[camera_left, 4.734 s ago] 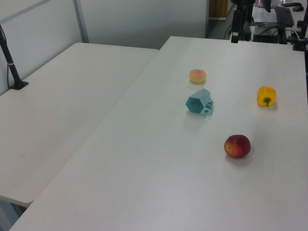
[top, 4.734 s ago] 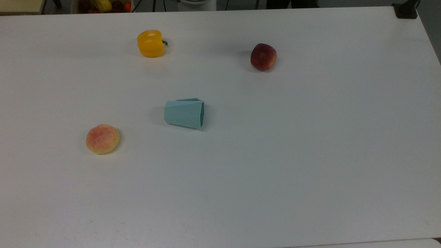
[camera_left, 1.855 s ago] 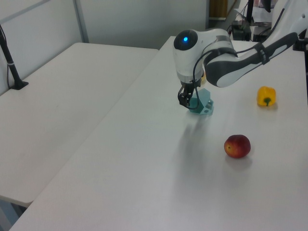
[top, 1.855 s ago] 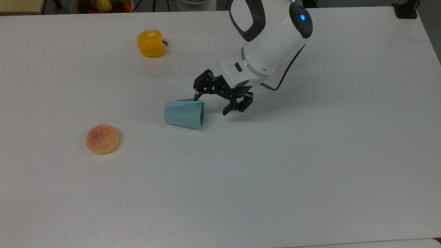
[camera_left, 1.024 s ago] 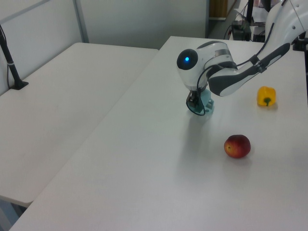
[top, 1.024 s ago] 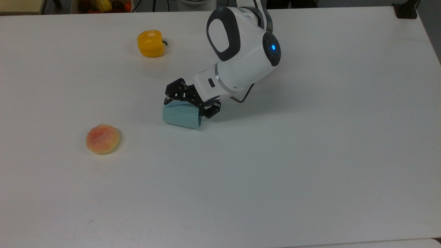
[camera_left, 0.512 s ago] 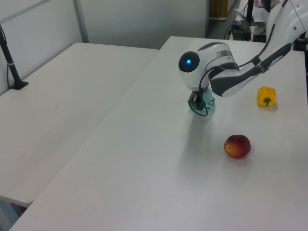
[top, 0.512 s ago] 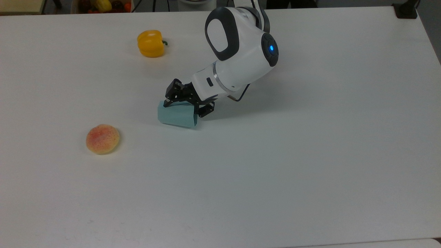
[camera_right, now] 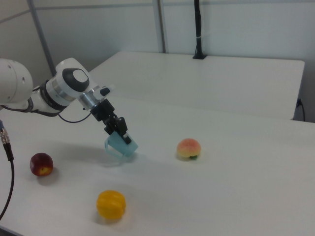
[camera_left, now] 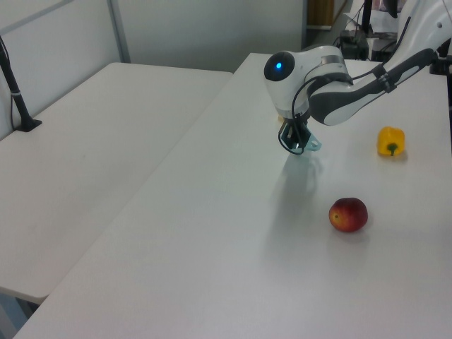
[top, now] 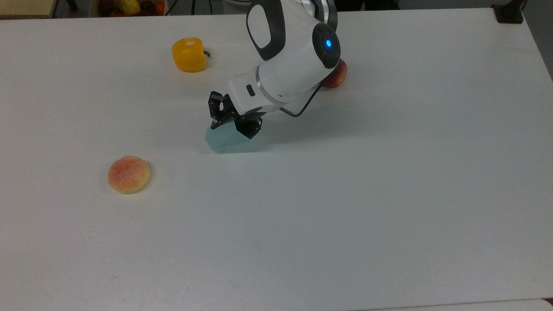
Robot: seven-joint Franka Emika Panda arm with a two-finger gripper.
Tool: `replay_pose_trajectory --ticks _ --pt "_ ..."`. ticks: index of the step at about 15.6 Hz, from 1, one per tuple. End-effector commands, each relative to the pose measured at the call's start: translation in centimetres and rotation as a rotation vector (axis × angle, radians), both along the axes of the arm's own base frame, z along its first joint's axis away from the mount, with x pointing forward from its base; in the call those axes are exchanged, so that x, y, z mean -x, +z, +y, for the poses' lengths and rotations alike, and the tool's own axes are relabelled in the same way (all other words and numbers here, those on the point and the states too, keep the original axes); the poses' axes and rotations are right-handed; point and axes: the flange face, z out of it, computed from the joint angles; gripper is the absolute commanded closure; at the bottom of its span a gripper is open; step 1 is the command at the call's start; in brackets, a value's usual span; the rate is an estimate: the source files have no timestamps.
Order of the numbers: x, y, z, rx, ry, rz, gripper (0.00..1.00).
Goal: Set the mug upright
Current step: 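Rotate the held cup upright and set it on its base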
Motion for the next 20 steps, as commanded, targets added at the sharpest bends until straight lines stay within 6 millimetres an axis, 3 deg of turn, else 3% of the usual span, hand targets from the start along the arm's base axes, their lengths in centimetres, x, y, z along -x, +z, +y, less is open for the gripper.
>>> replay_pose_trajectory --ticks 1,5,7,10,13,14,18,20 --pt "1.0 3.7 -0.9 -0.103 0.013 0.031 1.00" --pt "1.3 8.4 -2.4 -0.317 0.037 0.059 1.00" --pt "1.3 9.7 -3.6 -0.422 0.071 0.077 1.00" --pt "0.9 9.4 -5.5 -0.613 0.240 0.144 1.00" --pt "0.4 8.2 -8.6 -0.724 0.314 0.160 1.00" --pt "0.1 6.7 -9.0 -0.746 0.318 0.177 1.00" --pt "-1.6 4.6 -11.5 -0.778 0.302 0.166 1.00" --pt "-2.2 4.2 -11.4 -0.770 0.315 0.122 1.00"
